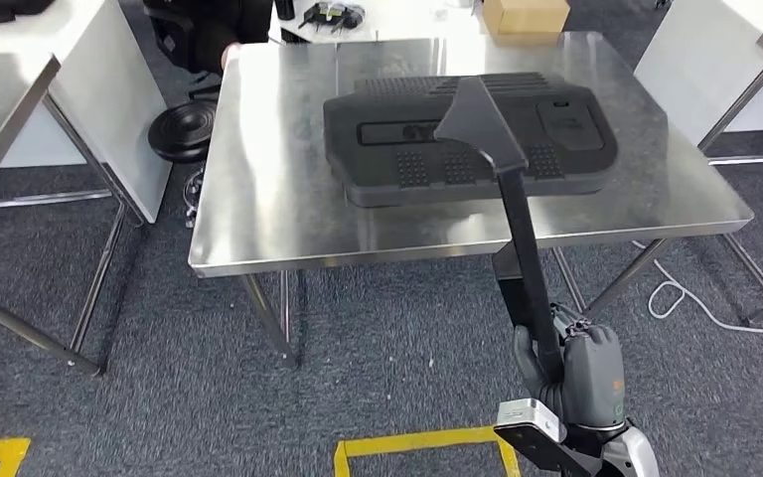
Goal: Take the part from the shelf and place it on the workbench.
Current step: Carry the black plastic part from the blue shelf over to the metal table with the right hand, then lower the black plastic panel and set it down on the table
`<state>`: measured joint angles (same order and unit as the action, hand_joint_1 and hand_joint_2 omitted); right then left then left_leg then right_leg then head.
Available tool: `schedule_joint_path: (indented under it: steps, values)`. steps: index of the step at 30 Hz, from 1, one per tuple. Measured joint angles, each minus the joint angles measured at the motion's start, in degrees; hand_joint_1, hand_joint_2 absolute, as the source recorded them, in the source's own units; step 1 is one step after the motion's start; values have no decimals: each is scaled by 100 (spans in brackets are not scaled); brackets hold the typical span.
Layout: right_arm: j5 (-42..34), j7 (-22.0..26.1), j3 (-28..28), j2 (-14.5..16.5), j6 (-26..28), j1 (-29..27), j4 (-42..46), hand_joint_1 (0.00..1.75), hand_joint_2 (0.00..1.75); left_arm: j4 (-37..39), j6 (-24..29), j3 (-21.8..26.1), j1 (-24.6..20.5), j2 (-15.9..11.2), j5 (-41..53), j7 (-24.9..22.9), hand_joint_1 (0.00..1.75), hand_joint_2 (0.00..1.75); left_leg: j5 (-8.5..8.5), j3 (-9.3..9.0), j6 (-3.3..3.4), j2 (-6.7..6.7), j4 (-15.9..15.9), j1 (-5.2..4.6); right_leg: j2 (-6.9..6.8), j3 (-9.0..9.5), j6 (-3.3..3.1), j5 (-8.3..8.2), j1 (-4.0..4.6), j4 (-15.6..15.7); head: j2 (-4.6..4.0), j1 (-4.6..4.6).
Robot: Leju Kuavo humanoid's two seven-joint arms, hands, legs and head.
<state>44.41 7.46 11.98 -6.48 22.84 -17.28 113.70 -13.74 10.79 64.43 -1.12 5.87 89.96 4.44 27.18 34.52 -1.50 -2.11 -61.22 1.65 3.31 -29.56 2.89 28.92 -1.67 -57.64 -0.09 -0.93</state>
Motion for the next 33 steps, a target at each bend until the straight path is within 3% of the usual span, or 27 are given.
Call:
schedule_joint_path:
  steps: [2, 4, 7, 8, 9, 10, 12, 14, 16, 19, 22, 23, 24, 25, 27, 28, 30, 33]
  values:
    - [0, 1, 2, 4, 0, -7, 1, 175, 175, -3, 1, 0, -15, -3, 0, -1, 0, 0, 16, -23, 104, 41, 47, -20, -2, -7, 64, 2, -16, 12, 0, 9]
    - [-9, 3, -1, 4, 0, 2, 2, 175, 175, -3, 3, 0, -6, -3, 0, -1, 0, 0, 17, -65, 193, 94, 93, -21, -131, -171, 84, 107, -3, -285, 0, 22]
    - [-33, 5, -3, 2, 0, 9, 1, 175, 175, -3, 5, 0, 6, -6, 0, 0, 0, 0, 65, -106, 280, 174, 111, -49, -259, -895, 44, 401, 16, -1416, 0, 39]
    - [-37, 5, -3, 1, 0, 4, 0, 175, 175, -3, 5, 0, 5, -5, -1, 0, 0, 0, 88, -125, 297, 197, 111, -62, -262, -1098, 52, 414, 18, -1663, 0, 38]
    - [-38, 5, -3, 1, 0, 0, 0, 175, 175, -3, 4, 0, 5, -5, -1, 0, 0, 0, 114, -154, 307, 217, 111, -72, -266, -1197, 78, 334, 24, -1700, 0, 38]
    - [-37, 6, -4, 2, 0, -2, 0, 175, 175, -3, 4, 0, 5, -3, -1, 0, 0, 0, 144, -196, 309, 236, 112, -79, -276, -1162, 114, 159, 34, -1483, 0, 39]
    - [-23, 10, -5, 2, 0, 1, 0, 175, 175, -3, 3, 0, 4, 2, 0, 0, 0, 0, 210, -286, 290, 268, 115, -91, -364, -876, 144, -263, 81, -677, 0, 44]
    - [-7, 16, -4, 4, 0, 4, 0, 175, 175, -3, 3, 0, 2, 6, 0, 0, 0, 0, 276, -335, 241, 289, 123, -117, -439, -651, 75, -462, 137, -164, 0, 44]
    - [-1, 20, -5, 5, 0, 2, 0, 175, 175, -3, 3, 0, -4, 7, 0, -1, 0, 0, 313, -367, 183, 325, 156, -131, -411, -611, -18, -467, 166, -96, 0, 44]
    - [10, 21, -4, 10, 0, -2, 2, 175, 175, -4, 3, 0, -9, 2, 0, -3, 0, 0, 446, -326, 107, 319, -22, -117, -336, -515, -129, -466, 73, -5, 0, 26]
    - [18, 23, -5, 15, 0, 1, 0, 175, 175, -5, 2, 0, -3, 2, 0, -5, 0, 0, 851, 175, 60, 231, -995, -96, -294, -395, -231, -405, 56, 21, 0, 6]
    - [22, 23, -6, 16, 0, 0, -1, 175, 175, -5, 1, 0, 1, 3, 0, -5, 0, 0, 900, 351, 42, 222, -1252, -89, -271, -361, -246, -380, 60, 20, 0, 7]
    - [26, 22, -5, 16, -1, -1, -2, 175, 175, -5, 1, 0, 6, 2, 0, -7, 0, 0, 844, 455, 26, 217, -1339, -80, -240, -325, -250, -353, 61, 17, 0, 6]
    - [30, 22, -4, 17, -1, -3, -2, 175, 175, -5, 1, 0, 12, -1, 0, -9, 0, 0, 673, 453, 14, 216, -1210, -68, -205, -283, -240, -322, 57, 14, 0, 2]
    - [33, 22, -3, 21, -2, -3, -2, 175, 175, -5, 1, 0, 19, -10, 0, -11, 0, 0, 206, 227, -3, 172, -563, -31, -142, -201, -189, -249, 45, -1, 0, 2]
    - [33, 22, -4, 22, -2, 1, -2, 175, 175, -4, 1, 0, 18, -11, 0, -11, 0, 0, 72, 89, -2, 127, -236, -20, -116, -185, -152, -207, 58, -23, 0, -1]
    - [33, 21, -9, 22, -2, 3, -2, 175, 175, -3, 1, -1, 10, -8, 0, -11, 0, 0, 44, -45, 42, 59, 50, -29, -78, -193, -79, -162, 75, -36, 0, 0]
    - [38, 21, -8, 28, -2, -2, 0, 175, 175, -3, 1, -2, -2, 1, 0, -11, 0, 0, 71, -99, 166, 92, 106, -47, -70, -202, 1, -138, 74, -59, 0, 15]
